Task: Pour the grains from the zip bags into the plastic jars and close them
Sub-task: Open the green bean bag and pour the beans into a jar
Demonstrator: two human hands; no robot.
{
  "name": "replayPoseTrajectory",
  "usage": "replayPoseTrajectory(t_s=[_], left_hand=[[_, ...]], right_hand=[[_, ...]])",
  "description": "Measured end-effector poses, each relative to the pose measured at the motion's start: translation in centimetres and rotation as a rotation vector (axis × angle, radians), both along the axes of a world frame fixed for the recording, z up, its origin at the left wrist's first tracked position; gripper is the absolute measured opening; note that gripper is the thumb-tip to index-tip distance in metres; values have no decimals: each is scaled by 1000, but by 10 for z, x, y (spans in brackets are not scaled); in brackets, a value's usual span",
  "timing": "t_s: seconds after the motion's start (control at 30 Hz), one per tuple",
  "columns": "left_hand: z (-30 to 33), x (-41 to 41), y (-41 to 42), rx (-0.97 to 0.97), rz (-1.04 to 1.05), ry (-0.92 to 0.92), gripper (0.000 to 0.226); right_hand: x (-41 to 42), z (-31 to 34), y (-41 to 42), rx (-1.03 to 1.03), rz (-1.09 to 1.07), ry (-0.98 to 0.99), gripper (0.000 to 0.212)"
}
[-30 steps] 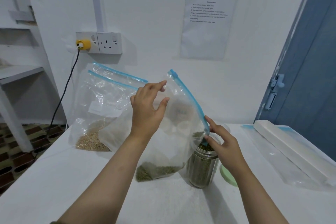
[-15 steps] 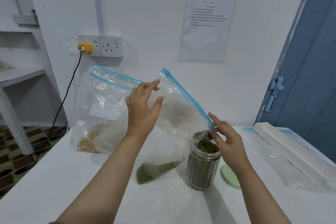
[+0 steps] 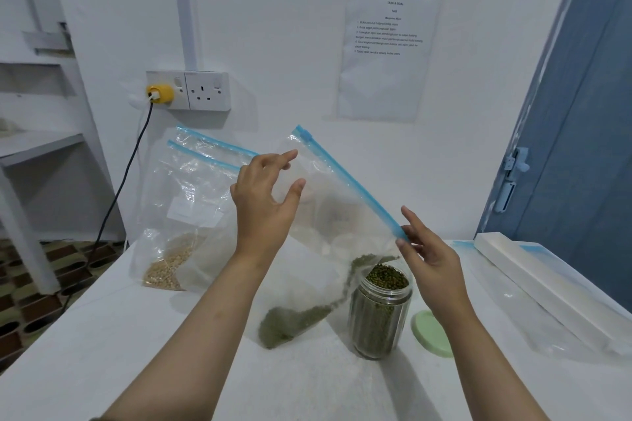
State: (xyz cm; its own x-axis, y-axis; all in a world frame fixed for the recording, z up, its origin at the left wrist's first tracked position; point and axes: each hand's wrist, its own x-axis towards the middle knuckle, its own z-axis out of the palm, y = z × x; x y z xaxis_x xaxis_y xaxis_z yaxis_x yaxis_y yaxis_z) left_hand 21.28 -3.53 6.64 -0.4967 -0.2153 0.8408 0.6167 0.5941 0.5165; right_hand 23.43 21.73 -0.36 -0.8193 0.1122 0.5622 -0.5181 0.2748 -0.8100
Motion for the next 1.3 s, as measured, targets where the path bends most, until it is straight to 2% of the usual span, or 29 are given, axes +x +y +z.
replayPoseTrajectory(t_s=[0.2, 0.33, 0.47, 0.87, 1.13, 1.3], left_hand=[[-6, -4, -1, 3, 13, 1, 42], [-8, -5, -2, 6, 23, -3, 42], [-9, -6, -3, 4, 26, -8, 42], [-2, -5, -11, 44, 45, -33, 46], [-12, -7, -46, 158, 111, -23, 55], [-18, -2, -79, 188, 200, -39, 57]], right_hand=[[11, -5, -1, 107, 43, -92, 66], [14, -7, -1, 90, 106, -45, 49], [15, -9, -2, -6, 166, -93, 35], [-4, 11, -20, 132, 82, -55, 58], [-41, 40, -58, 36, 155, 32, 57], [-62, 46, -89, -50, 214, 19, 54]])
